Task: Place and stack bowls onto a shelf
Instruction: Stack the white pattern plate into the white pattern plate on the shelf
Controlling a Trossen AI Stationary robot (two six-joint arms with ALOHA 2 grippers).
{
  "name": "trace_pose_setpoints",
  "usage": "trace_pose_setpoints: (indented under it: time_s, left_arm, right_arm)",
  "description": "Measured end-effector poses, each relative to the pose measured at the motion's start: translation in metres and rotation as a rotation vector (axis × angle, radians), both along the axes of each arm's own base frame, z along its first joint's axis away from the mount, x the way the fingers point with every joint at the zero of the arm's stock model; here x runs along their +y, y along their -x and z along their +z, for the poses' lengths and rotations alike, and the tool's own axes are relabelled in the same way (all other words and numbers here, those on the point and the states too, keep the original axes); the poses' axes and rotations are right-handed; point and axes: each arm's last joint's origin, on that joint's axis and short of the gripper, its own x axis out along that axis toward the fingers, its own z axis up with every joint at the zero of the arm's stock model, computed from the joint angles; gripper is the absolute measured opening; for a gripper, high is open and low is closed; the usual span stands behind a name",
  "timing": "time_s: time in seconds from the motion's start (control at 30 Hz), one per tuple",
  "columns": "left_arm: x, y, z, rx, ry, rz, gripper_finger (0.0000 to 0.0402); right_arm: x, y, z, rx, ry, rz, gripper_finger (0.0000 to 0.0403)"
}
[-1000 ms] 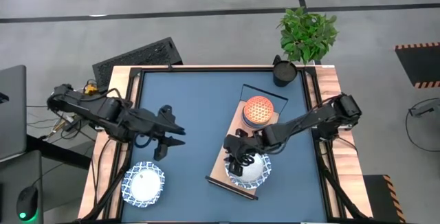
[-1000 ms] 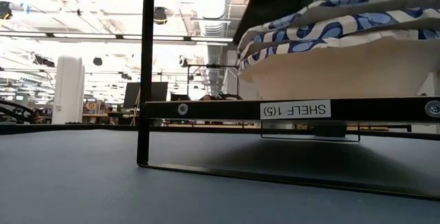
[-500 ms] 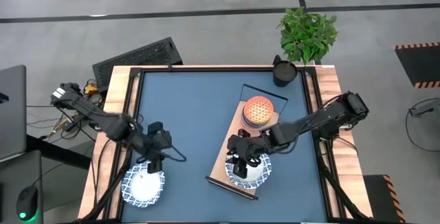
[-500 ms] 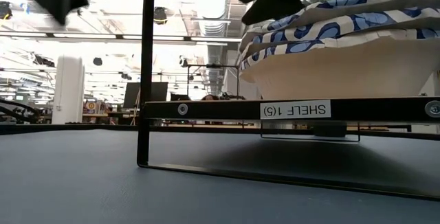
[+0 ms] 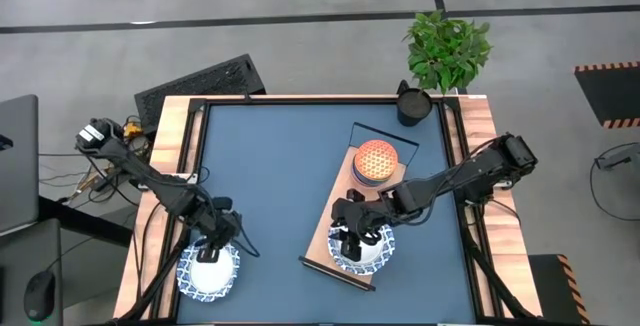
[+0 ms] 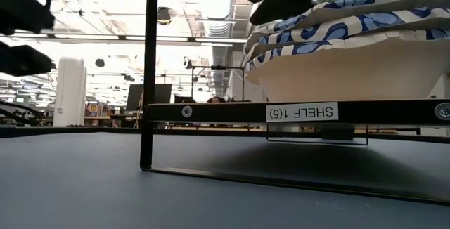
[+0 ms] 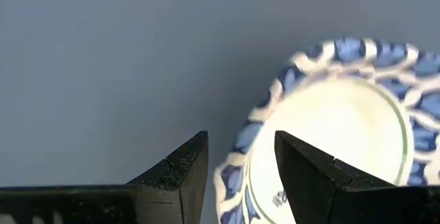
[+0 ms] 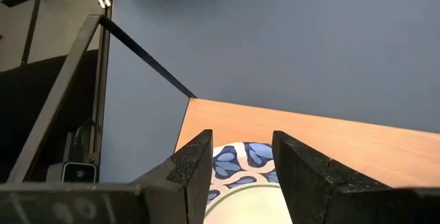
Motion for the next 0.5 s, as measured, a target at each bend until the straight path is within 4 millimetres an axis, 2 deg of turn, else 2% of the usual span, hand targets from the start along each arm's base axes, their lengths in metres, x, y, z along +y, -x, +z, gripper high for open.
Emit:
trace_pose_setpoints:
  time_s: [0.33,0.5]
  left_arm:
    - [-0.002,0.009,-0.018,0.021,-0.008,-0.084,0.0149]
    - [0.002,0.016,-0.03,0.08,0.004,-0.078,0.0105]
  right_arm:
    - [-0.001,0.001,-0.002,0.023,0.008,-0.001,0.0177]
    - [-0.001,0.001,-0.002,0.023,0.007,-0.001,0.0177]
